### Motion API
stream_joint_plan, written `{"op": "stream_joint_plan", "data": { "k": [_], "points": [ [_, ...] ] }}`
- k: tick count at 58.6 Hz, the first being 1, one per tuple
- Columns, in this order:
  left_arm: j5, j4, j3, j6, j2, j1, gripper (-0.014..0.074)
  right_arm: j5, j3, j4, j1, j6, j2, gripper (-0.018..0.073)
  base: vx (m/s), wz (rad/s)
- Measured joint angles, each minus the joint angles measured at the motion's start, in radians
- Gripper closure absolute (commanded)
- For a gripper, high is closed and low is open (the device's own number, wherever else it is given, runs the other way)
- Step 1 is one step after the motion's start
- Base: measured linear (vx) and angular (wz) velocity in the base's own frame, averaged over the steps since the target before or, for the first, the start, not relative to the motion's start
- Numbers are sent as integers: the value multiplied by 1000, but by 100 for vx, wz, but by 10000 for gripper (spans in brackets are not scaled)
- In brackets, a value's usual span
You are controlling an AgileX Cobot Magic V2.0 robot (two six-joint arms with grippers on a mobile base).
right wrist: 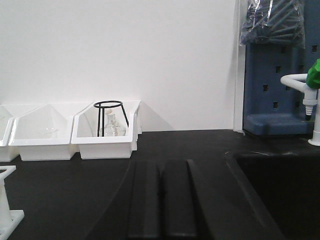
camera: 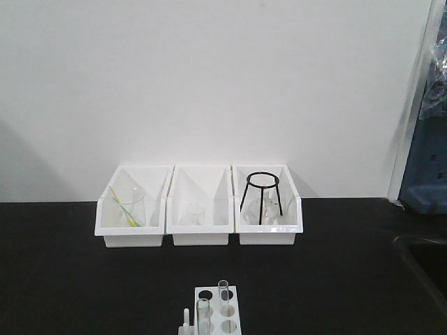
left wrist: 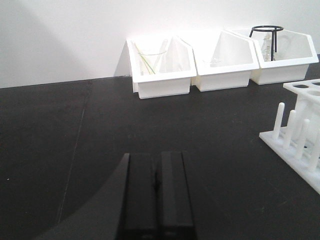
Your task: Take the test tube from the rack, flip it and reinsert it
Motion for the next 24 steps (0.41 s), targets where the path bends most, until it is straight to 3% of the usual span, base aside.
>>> {"op": "stream_joint_plan", "data": {
  "k": [24],
  "points": [
    [0, 0, 0, 0, 0, 0, 602, 0, 0, 0, 0, 0, 0, 570, 0, 0]
  ]
}}
